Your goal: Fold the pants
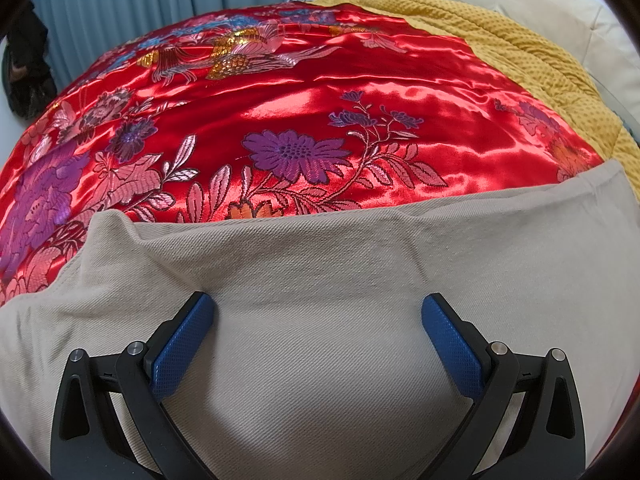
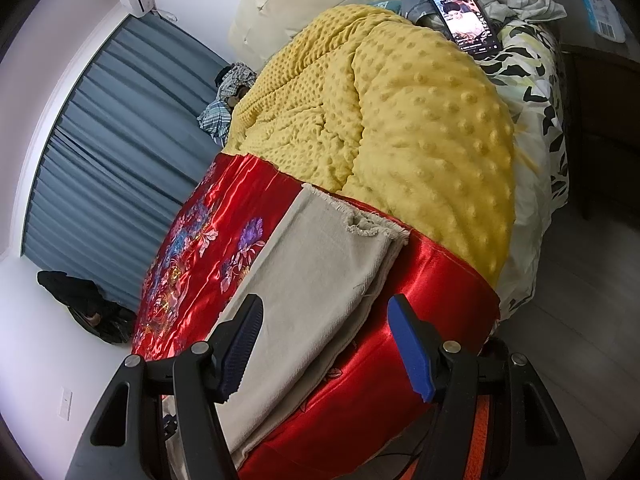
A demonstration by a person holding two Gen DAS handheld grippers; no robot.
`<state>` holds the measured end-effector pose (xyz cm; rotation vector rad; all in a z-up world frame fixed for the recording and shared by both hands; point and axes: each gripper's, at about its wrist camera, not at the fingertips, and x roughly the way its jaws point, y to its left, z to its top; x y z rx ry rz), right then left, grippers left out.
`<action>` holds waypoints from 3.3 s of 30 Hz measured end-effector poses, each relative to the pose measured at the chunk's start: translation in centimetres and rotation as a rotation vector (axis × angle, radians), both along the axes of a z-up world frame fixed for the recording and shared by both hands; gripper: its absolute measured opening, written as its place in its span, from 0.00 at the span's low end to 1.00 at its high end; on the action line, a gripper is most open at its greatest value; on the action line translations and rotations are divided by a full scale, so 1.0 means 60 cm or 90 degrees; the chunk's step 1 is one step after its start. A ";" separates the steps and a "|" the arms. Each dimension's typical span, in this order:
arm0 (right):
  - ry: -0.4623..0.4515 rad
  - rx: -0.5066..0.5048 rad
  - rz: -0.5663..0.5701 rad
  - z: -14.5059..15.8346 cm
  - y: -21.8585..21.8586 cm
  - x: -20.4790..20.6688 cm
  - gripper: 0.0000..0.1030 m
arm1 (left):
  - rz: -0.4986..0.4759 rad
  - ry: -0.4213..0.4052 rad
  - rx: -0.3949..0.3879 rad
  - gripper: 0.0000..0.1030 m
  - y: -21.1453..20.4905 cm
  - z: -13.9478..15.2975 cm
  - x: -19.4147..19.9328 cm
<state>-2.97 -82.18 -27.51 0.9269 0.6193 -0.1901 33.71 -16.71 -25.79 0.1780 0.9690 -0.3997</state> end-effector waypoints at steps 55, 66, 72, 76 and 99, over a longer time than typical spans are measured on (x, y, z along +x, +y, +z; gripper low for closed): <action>0.076 0.128 0.063 -0.100 -0.053 0.103 0.08 | 0.053 0.059 0.015 0.92 -0.004 0.044 -0.013; 0.032 0.042 0.077 -0.053 -0.037 0.094 0.08 | -0.186 -0.022 0.167 0.93 -0.220 0.039 -0.137; -0.023 -0.044 0.125 0.019 -0.001 0.099 0.08 | -0.216 -0.037 0.168 0.93 -0.186 0.055 -0.190; -0.071 -0.096 0.181 0.103 0.047 0.102 0.08 | -0.150 -0.017 0.060 0.93 -0.105 0.122 -0.195; -0.157 -0.176 0.700 0.194 0.842 0.121 0.08 | 0.332 -0.032 -0.210 0.94 0.475 0.183 -0.304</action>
